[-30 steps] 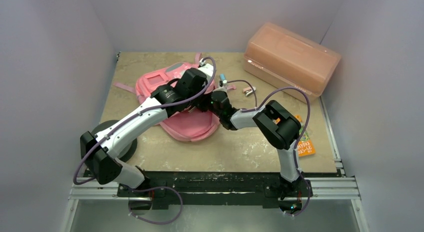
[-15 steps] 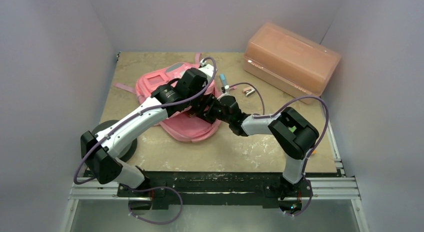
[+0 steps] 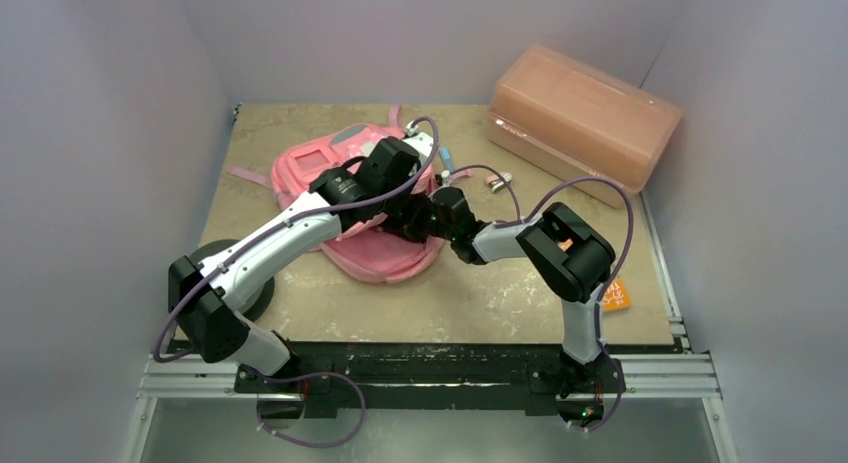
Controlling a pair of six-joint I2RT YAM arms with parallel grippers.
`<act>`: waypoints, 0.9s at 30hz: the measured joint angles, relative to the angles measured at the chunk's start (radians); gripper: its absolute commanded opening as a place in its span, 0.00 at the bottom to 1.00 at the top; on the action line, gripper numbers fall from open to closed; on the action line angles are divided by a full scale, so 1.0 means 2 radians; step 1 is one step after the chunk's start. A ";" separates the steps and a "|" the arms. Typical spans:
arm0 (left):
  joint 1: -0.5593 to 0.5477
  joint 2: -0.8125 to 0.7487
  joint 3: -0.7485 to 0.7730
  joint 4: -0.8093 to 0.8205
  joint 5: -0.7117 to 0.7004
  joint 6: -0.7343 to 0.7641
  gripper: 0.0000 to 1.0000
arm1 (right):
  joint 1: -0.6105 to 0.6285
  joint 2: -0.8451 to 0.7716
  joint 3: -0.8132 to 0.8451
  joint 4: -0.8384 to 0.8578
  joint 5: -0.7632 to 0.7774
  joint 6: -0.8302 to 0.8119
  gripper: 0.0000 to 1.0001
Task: Pack the student bag
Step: Place the book in the student bag.
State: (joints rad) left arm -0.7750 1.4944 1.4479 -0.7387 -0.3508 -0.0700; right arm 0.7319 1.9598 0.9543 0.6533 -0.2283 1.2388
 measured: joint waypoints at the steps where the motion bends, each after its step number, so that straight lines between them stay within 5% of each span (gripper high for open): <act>1: 0.000 0.001 0.001 -0.001 0.000 0.000 0.00 | 0.001 0.005 0.006 0.003 -0.001 0.002 0.16; 10: 0.000 0.008 0.005 -0.002 0.000 -0.001 0.00 | 0.004 0.061 0.066 0.031 0.001 0.033 0.07; 21: 0.000 0.012 0.006 -0.003 0.003 -0.008 0.00 | 0.021 0.105 0.111 0.056 0.018 0.049 0.38; 27: 0.000 0.012 0.007 -0.004 0.004 -0.008 0.00 | 0.020 0.062 0.049 0.045 0.010 -0.004 0.59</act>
State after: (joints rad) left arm -0.7746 1.5181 1.4624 -0.7460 -0.3428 -0.0864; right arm 0.7723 2.0834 1.0523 0.7429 -0.2092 1.2301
